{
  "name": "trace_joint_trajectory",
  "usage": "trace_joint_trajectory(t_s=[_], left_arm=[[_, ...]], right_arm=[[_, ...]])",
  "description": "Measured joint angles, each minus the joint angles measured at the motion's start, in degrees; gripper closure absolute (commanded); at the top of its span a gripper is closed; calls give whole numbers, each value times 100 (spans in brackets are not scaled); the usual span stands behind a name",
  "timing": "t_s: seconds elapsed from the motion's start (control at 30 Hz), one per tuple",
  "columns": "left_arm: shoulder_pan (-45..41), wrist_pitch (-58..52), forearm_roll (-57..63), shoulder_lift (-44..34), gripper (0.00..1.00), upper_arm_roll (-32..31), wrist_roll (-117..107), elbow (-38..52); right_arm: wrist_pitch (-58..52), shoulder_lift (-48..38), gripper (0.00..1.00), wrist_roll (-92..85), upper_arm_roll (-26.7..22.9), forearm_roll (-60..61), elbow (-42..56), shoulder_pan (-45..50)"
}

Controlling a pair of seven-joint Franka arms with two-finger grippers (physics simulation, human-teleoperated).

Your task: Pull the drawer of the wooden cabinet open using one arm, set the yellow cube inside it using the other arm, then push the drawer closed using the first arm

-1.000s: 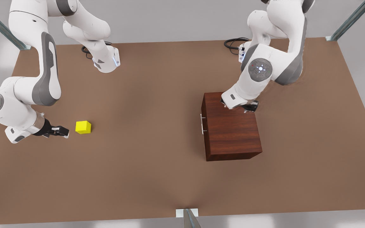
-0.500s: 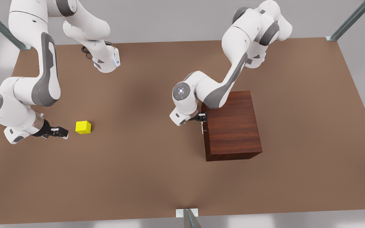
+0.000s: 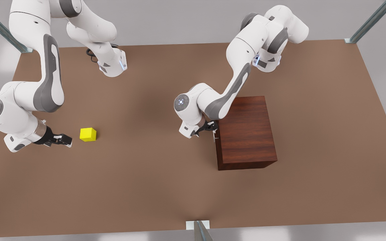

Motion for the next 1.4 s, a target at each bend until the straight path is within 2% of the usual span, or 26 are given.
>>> trace_joint_trajectory(t_s=[0.63,1.4], left_arm=[[-89,48,215,167,0,-6,-889,-191],[-316,-141,220,258,0,-28,-393,94]], right_arm=[[-8,1,0,-6,-1,3,26,-18],[-26,2,0,-11,-14,7,47,-26]])
